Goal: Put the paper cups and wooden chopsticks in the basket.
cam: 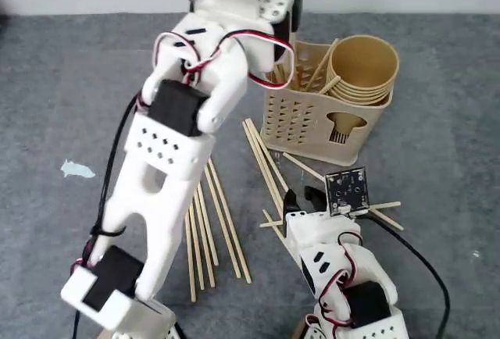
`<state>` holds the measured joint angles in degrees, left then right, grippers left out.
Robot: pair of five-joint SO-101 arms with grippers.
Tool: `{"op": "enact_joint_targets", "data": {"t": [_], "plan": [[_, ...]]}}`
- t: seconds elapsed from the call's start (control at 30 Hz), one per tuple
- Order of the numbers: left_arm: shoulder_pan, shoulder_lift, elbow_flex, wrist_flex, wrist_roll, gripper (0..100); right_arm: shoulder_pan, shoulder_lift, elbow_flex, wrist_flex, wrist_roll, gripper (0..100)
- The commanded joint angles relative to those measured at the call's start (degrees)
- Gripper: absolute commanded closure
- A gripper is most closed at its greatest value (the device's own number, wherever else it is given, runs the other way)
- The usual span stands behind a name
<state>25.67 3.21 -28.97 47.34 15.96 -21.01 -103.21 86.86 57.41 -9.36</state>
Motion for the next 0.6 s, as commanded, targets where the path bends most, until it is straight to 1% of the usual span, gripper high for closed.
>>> {"op": "enact_joint_targets", "data": {"t": [0.0, 0.17, 0.3, 0.37, 0.47, 0.5, 0.57], "plan": [[0.2, 1.3, -1.6, -0.6, 0.5, 99, 0.5, -0.7, -0.4, 0.1, -0.6, 88.7], [0.2, 3.0, 1.2, -0.6, 0.5, 99, 2.7, -0.7, -0.4, 0.1, -0.8, 88.3], [0.2, 3.0, 2.3, 0.3, 0.5, 98, 2.7, -0.7, -0.4, 0.1, -0.9, 88.3], [0.2, 3.0, 2.0, 2.9, 0.5, 93, 2.7, -0.7, -0.4, 0.1, -0.9, 88.3], [0.2, 2.8, 0.2, 7.8, 0.6, 84, 2.7, -0.7, -0.4, 0.1, -0.9, 88.3], [0.2, 2.5, -0.7, 9.9, 0.6, 82, 2.7, -0.7, -0.4, 0.1, -0.9, 88.3], [0.2, 1.5, -2.4, 13.6, 0.6, 81, 2.7, -0.7, -0.4, 0.1, -0.9, 88.3]]}}
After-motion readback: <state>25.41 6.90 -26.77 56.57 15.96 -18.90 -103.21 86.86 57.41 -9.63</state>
